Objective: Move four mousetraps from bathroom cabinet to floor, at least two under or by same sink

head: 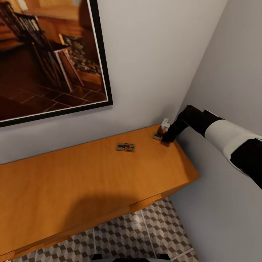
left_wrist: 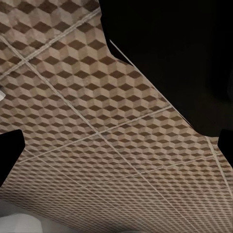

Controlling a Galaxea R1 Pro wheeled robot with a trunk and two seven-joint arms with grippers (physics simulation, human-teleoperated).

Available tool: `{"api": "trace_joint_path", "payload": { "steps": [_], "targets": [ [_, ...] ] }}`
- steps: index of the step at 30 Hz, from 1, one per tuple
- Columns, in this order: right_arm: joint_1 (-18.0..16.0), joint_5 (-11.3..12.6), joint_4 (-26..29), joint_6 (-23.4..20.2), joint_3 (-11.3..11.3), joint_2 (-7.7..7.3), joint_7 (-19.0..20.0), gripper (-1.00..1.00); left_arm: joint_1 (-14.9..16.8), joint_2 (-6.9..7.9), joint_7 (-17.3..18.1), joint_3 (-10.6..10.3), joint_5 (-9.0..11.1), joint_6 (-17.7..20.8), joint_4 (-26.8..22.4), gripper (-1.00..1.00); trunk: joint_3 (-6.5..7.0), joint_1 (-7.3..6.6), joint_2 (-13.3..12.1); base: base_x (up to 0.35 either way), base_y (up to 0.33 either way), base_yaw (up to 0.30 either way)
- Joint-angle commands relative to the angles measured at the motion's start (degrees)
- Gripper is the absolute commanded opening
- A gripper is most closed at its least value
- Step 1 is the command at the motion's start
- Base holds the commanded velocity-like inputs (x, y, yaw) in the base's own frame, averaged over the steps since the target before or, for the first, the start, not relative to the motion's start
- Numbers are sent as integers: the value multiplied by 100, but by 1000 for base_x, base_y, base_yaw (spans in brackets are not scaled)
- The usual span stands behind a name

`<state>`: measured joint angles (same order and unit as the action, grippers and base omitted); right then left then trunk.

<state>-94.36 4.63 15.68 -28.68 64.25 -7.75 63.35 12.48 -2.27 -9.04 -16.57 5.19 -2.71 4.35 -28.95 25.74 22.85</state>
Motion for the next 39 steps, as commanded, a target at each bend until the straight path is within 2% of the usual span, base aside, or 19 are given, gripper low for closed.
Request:
{"api": "trace_joint_path", "payload": {
  "steps": [1, 23, 29, 33, 35, 39],
  "targets": [
    [316, -15, 3, -93, 130, -12, 2, -100, 9, -7, -10, -48, 54, -28, 22, 100, -9, 5, 7, 0, 0, 0],
    [257, -15, 5, -367, 123, -8, 2, -100, 9, -11, -10, -48, 54, -28, 22, 100, -9, 5, 7, 0, 0, 0],
    [245, -12, 126, -651, 103, -12, -4, -100, 9, -11, -10, -48, 54, -28, 22, 100, -9, 5, 7, 0, 0, 0],
    [243, -14, 353, -848, -134, -15, -10, -100, 9, -11, -10, -48, 57, -28, 21, 100, -9, 5, 7, 0, 0, 0],
    [243, -18, 481, -1005, -430, -15, -19, -100, 9, -11, -10, -48, 54, -28, 21, 100, -9, 5, 7, 0, 0, 0],
    [243, -31, 669, -1198, -750, -22, -35, -100, 9, -11, -10, -48, 54, -28, 22, 100, -9, 5, 7, 0, 0, 0]
  ]
}}
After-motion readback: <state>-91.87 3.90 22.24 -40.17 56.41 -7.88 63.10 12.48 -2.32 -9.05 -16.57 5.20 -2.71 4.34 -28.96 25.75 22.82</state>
